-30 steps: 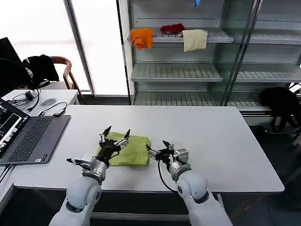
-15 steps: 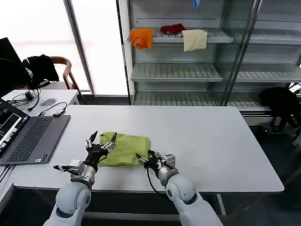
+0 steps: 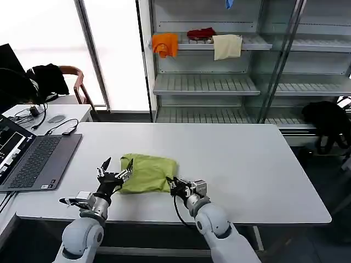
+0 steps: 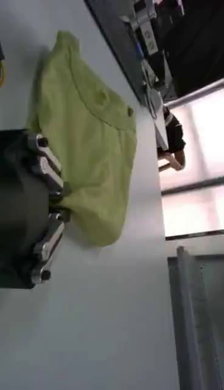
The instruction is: Fold and organize the clothes.
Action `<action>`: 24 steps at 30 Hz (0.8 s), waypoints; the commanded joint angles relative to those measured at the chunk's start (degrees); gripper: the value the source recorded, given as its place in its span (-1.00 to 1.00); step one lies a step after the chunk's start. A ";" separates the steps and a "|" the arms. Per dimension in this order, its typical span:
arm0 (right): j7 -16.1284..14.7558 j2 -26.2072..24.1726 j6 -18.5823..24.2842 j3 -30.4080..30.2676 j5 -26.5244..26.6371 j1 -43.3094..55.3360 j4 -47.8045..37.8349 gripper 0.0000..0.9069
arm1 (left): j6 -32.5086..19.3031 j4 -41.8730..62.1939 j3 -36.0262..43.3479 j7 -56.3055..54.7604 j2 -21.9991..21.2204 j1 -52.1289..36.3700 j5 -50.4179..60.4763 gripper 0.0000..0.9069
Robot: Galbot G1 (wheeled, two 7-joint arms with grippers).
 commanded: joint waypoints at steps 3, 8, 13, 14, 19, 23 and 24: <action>-0.45 -4.78 -0.14 5.53 -1.84 -1.19 5.14 -1.00 | -0.02 0.05 -0.36 0.05 0.03 0.59 0.30 1.00; -1.18 -10.09 -0.16 7.85 -1.46 -2.41 8.50 -1.00 | 0.36 0.25 0.21 0.23 -0.31 0.34 1.10 1.00; -2.68 -13.24 -0.07 9.92 -1.51 -3.70 9.69 -1.00 | 0.83 0.30 0.72 0.24 -0.93 0.09 1.30 1.00; -2.85 -13.54 -0.07 10.20 -1.49 -3.80 9.76 -1.00 | 1.06 0.27 0.84 0.26 -0.98 0.06 1.24 1.00; -4.51 -13.74 0.11 10.49 -4.80 -3.16 9.65 1.00 | 1.78 0.08 1.07 0.13 -1.29 -0.22 1.17 1.00; -4.98 -13.46 0.41 9.44 -12.05 -3.79 10.29 1.00 | 3.39 -0.29 0.70 -0.23 -1.46 -0.15 0.96 1.00; -4.92 -13.58 1.44 9.15 -16.41 -4.69 10.83 1.00 | 4.10 -0.51 0.53 -0.25 -1.40 0.06 0.91 1.00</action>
